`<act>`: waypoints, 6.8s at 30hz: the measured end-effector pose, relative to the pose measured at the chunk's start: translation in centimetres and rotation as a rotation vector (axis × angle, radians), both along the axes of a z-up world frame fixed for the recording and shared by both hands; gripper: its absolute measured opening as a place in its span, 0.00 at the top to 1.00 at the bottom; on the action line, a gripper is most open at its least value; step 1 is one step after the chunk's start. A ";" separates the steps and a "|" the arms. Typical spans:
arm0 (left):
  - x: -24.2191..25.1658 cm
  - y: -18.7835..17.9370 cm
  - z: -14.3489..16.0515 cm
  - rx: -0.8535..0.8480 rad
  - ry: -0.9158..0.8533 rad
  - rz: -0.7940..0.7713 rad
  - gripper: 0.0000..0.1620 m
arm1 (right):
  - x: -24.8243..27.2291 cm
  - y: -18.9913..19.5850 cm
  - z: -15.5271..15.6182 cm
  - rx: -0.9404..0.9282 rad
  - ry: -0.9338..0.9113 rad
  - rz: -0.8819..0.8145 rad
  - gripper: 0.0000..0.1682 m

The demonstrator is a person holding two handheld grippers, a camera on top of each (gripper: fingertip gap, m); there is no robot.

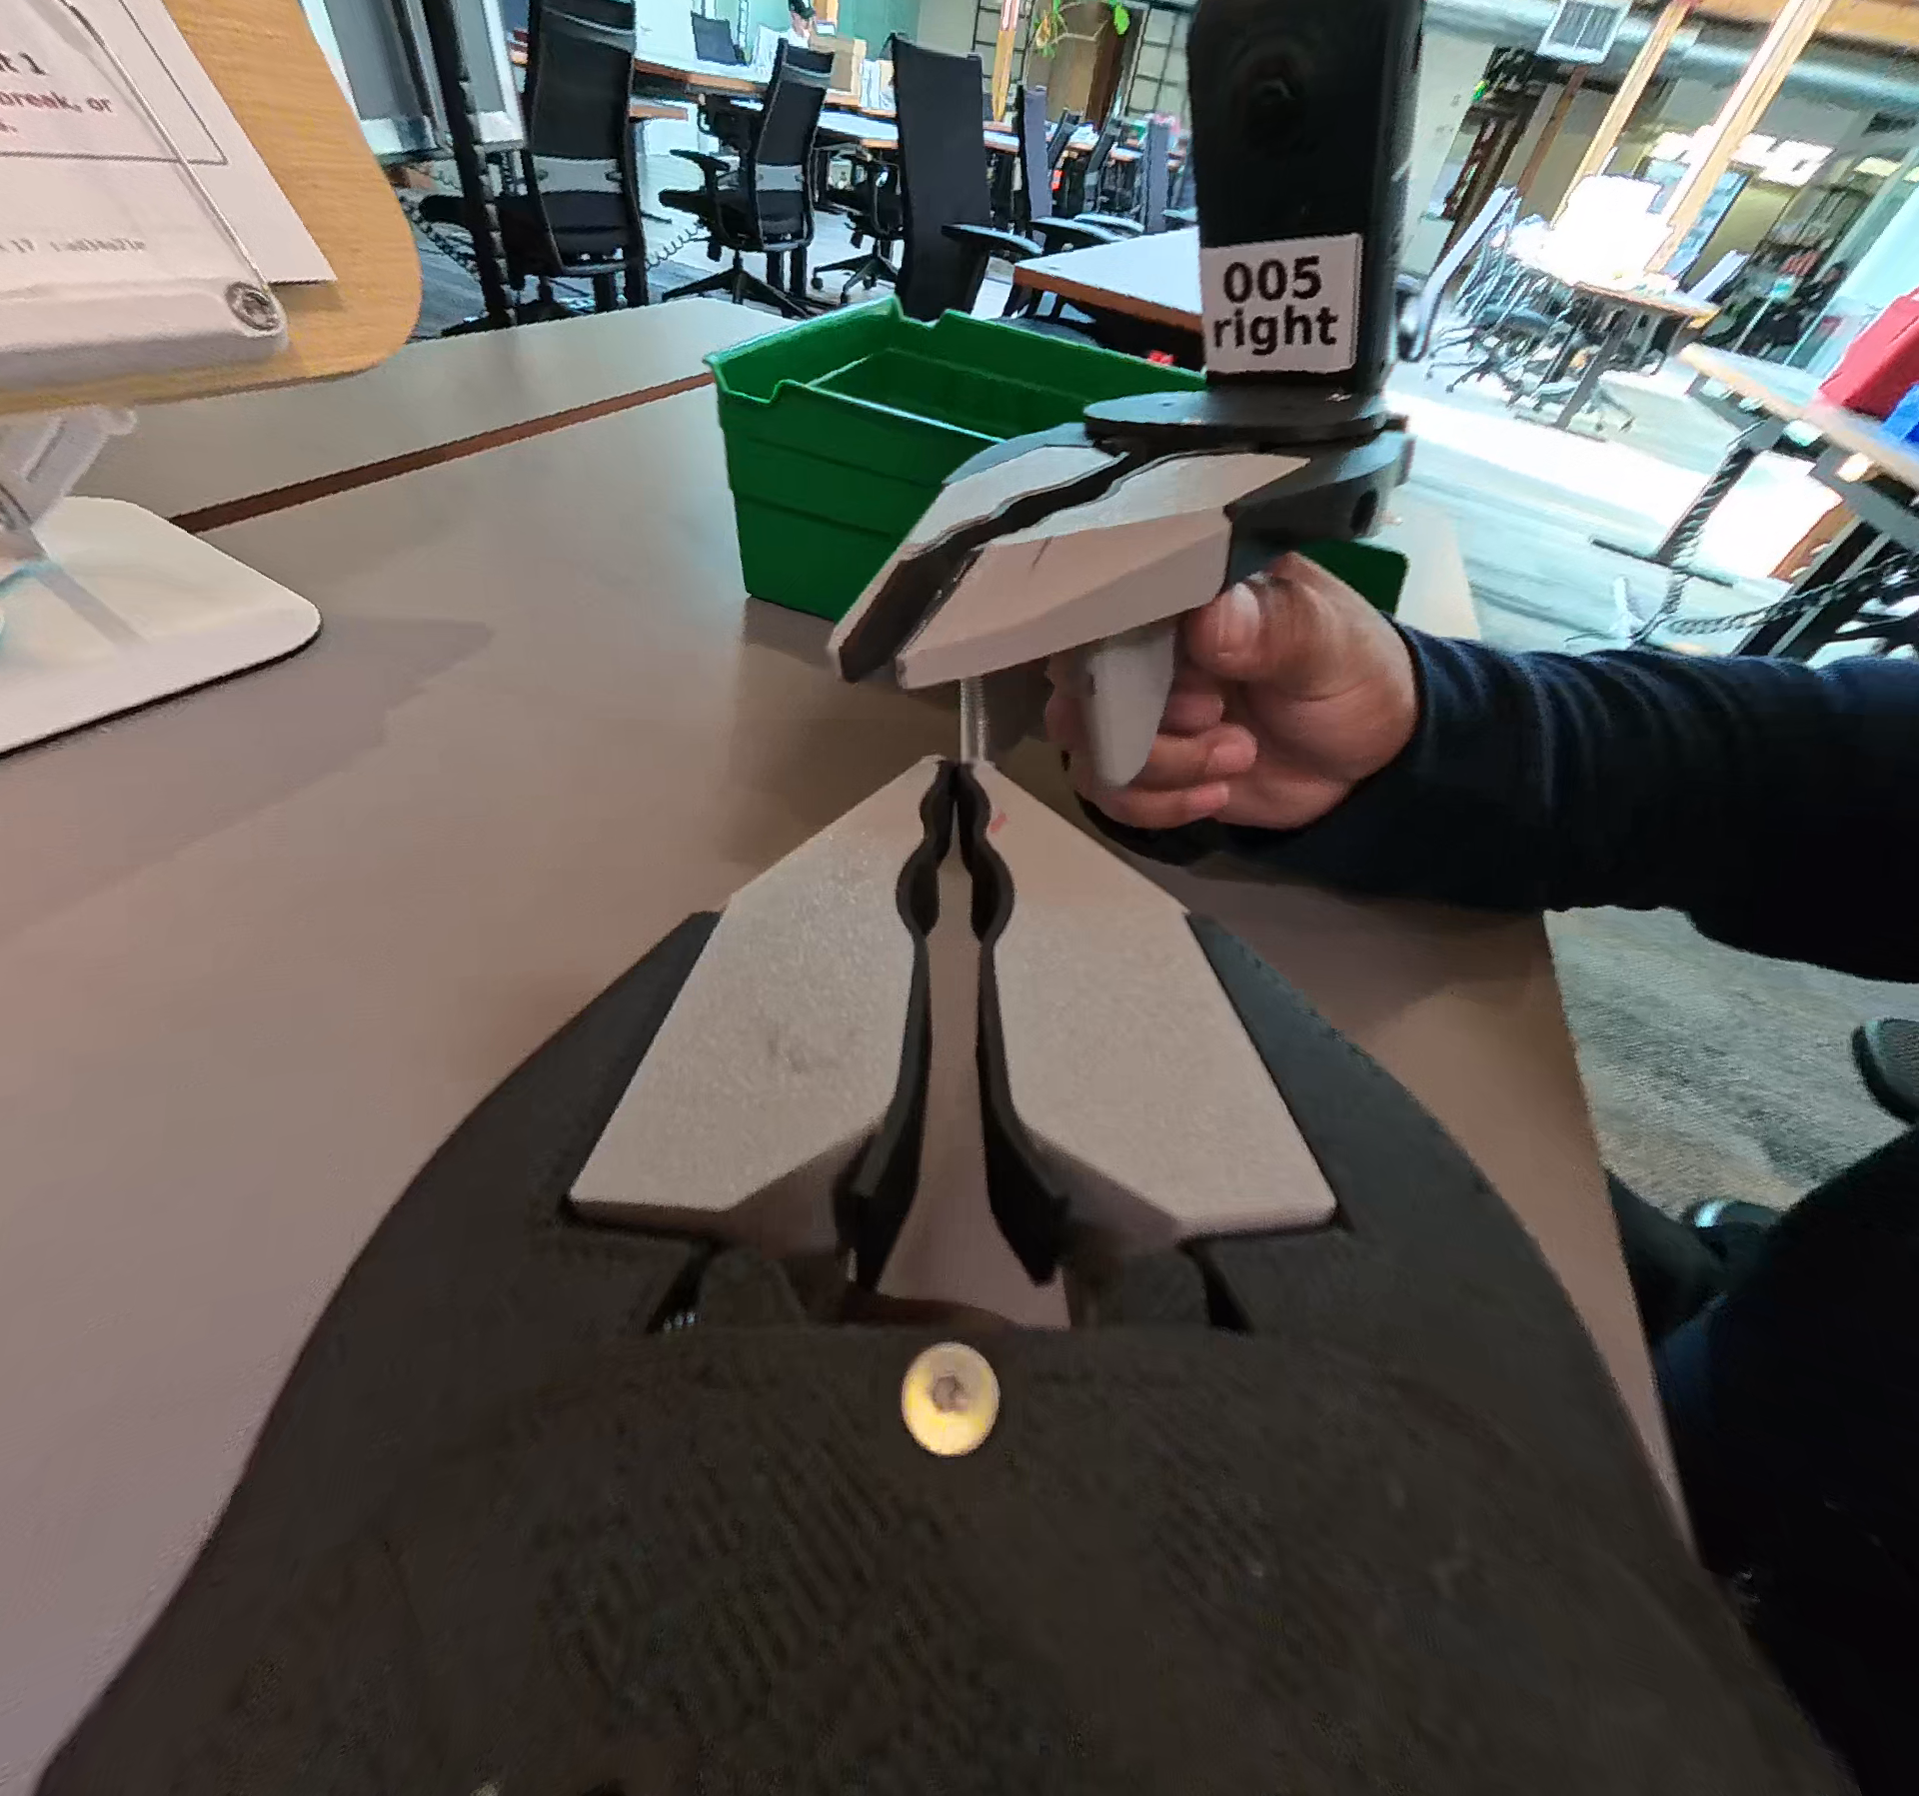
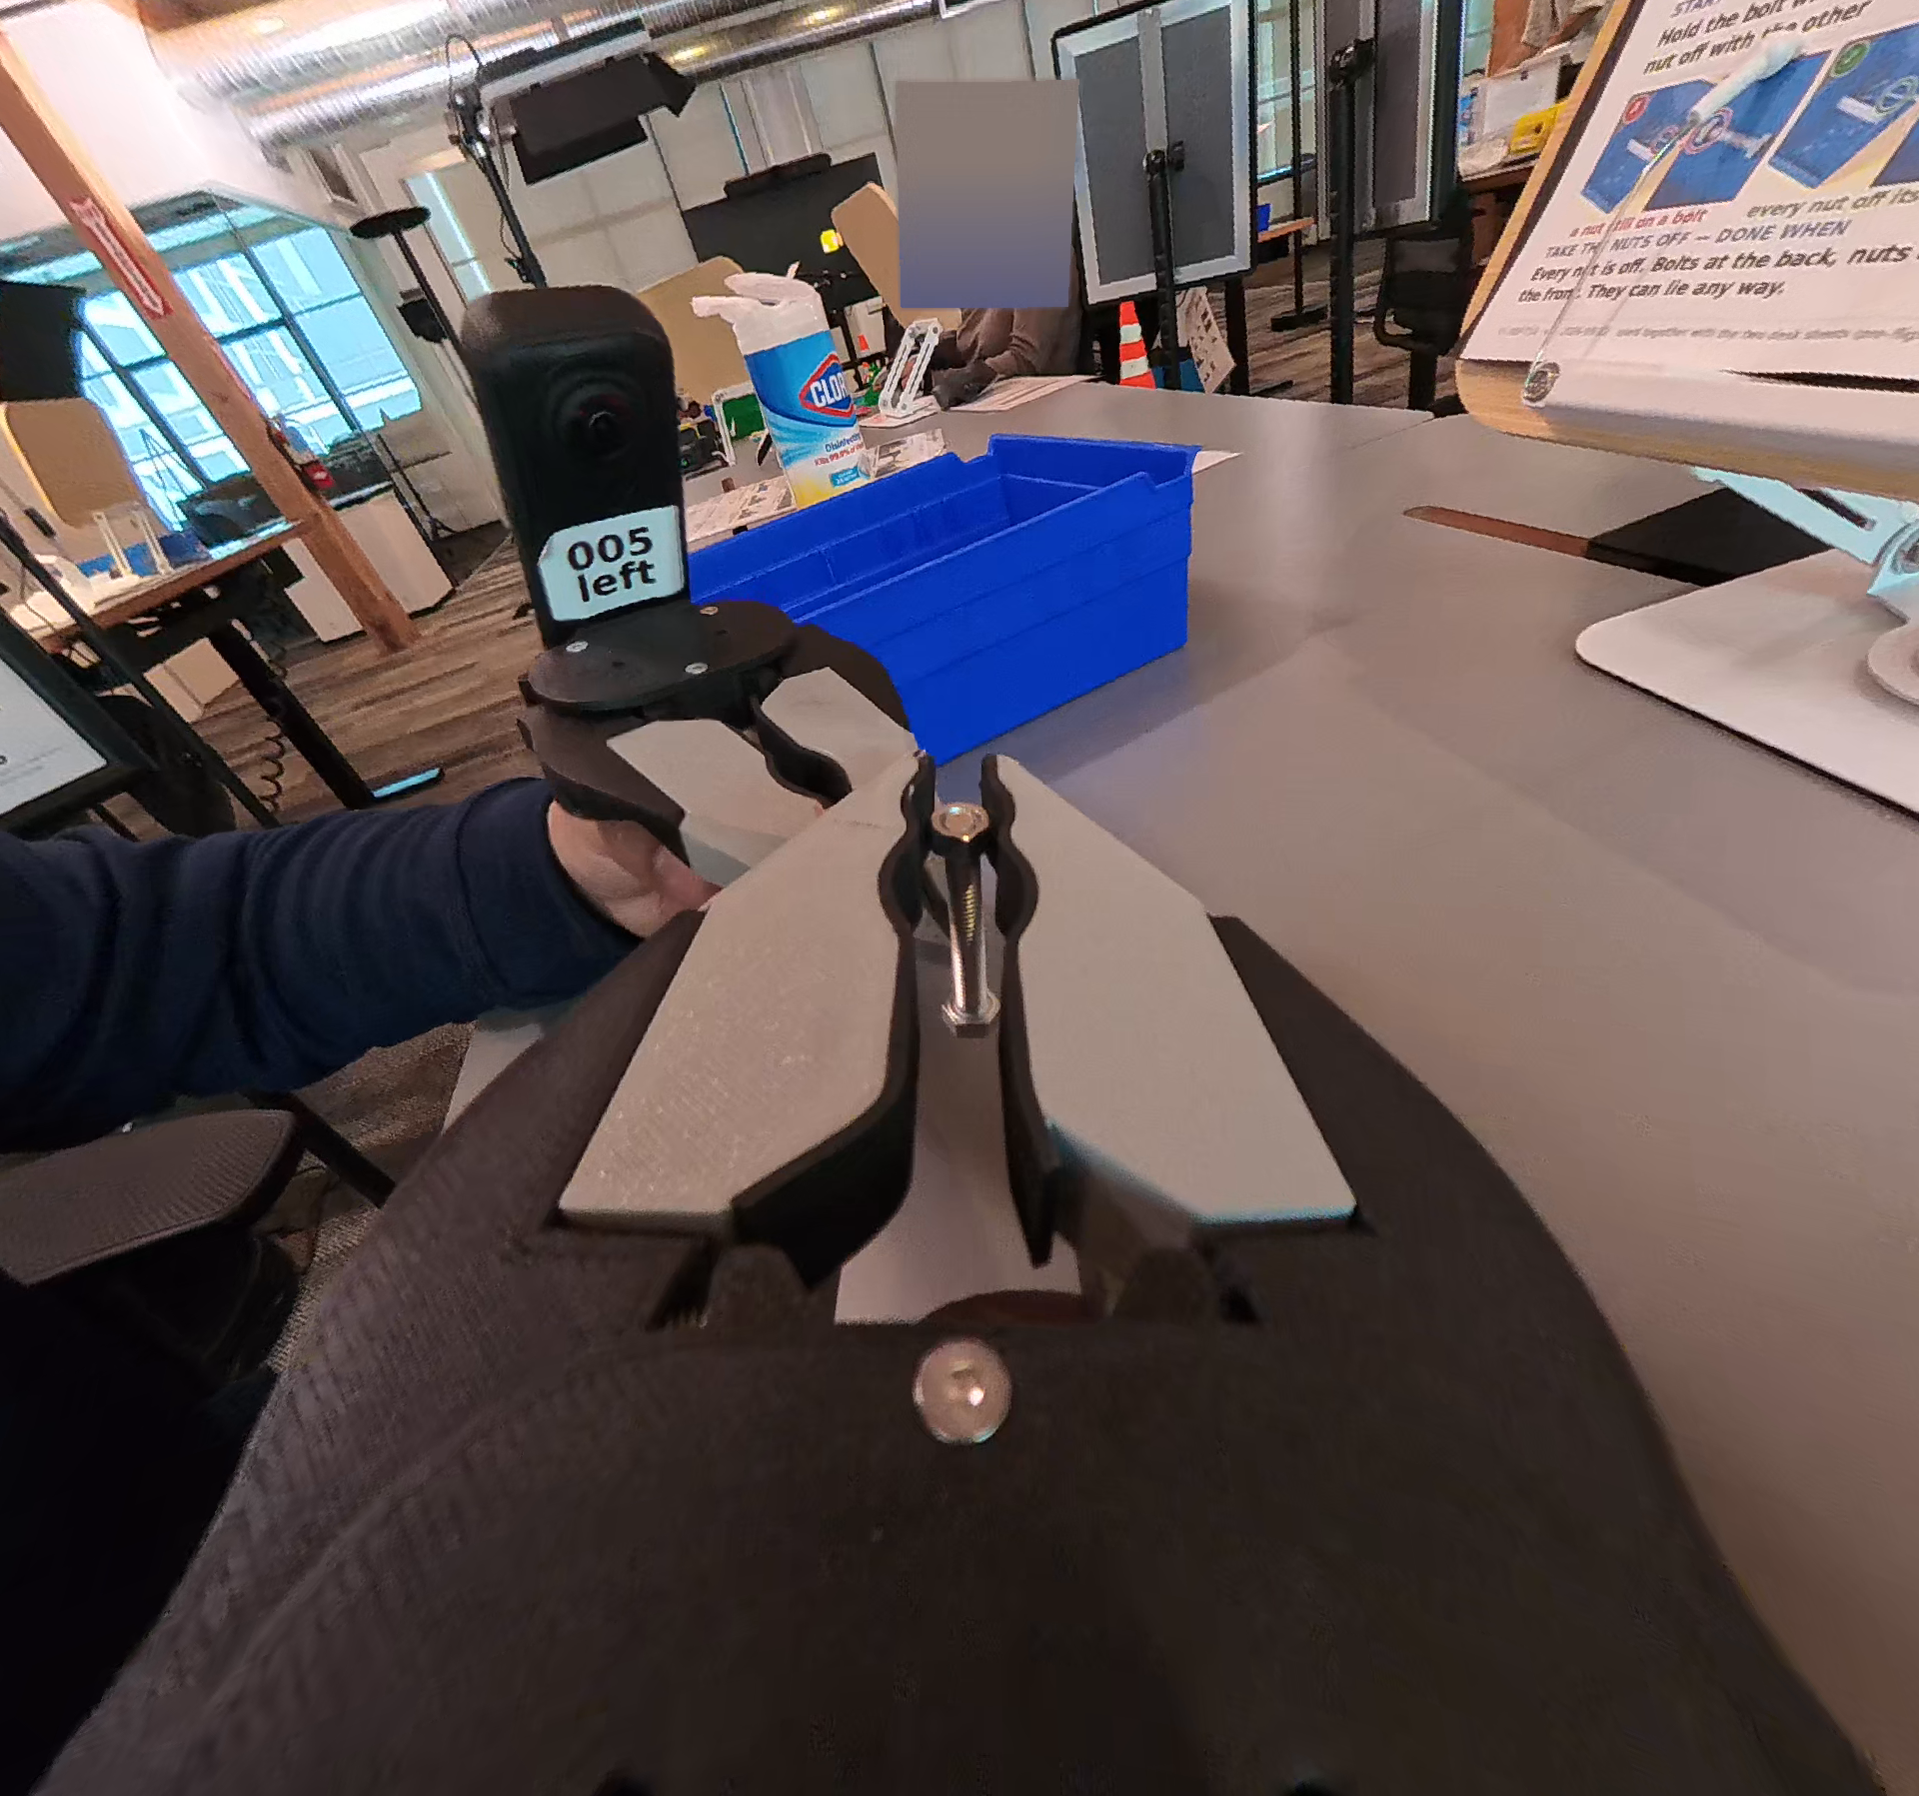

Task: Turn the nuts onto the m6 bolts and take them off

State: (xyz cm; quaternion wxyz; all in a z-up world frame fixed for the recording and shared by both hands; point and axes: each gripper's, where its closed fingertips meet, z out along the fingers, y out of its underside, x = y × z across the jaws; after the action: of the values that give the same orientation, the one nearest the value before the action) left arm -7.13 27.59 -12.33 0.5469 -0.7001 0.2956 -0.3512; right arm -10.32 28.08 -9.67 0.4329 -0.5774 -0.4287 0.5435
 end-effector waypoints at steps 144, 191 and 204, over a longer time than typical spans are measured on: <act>-0.8 0.9 -0.5 0.081 0.136 0.096 0.99 | -0.4 -0.9 0.1 0.184 -0.036 -0.066 0.90; -0.7 1.0 -1.4 0.061 0.119 0.091 0.99 | 30.7 5.2 -9.4 -0.109 -1.102 -0.628 0.85; 1.8 -1.8 0.7 0.230 0.091 -0.051 0.99 | 12.0 -2.8 2.3 0.096 -0.559 -0.291 0.81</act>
State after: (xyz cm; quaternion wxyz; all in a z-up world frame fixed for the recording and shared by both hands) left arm -5.29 25.79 -11.63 0.6005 -0.6403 0.3761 -0.2965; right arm 1.72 25.27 -7.41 0.3982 -0.7386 -0.4691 0.2755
